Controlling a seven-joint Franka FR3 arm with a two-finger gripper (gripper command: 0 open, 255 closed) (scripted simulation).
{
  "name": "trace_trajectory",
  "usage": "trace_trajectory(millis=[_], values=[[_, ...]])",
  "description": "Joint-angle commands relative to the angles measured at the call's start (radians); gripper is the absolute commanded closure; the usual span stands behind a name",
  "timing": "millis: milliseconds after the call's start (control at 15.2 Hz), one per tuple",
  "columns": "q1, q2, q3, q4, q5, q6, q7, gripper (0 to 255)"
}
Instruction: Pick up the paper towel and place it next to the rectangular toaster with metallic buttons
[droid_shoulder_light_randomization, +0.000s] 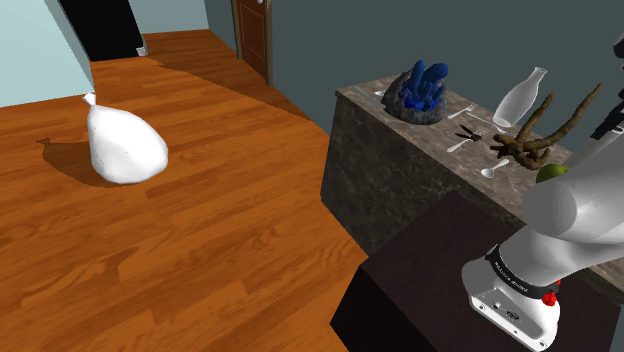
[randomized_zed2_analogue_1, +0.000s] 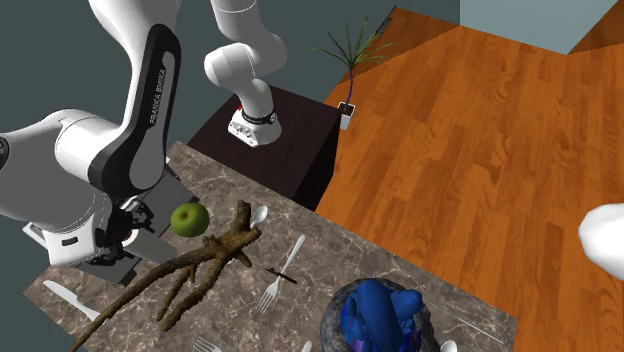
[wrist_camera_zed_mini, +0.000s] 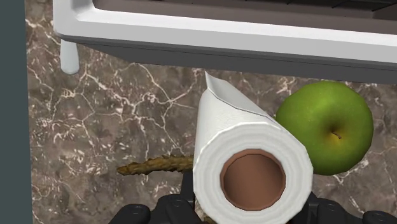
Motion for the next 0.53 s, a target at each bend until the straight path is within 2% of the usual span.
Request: trace_trajectory(millis=[0, 264, 330, 462], values=[[0.0, 0.0, 0.0, -0.001, 0.001, 0.002, 0.0, 255], [0.0, 0.0, 0.0, -0.001, 0.001, 0.002, 0.0, 255], [0.0, 0.0, 0.0, -0.001, 0.001, 0.002, 0.0, 0], [0.0, 0.0, 0.0, -0.001, 0.001, 0.002, 0.0, 0]])
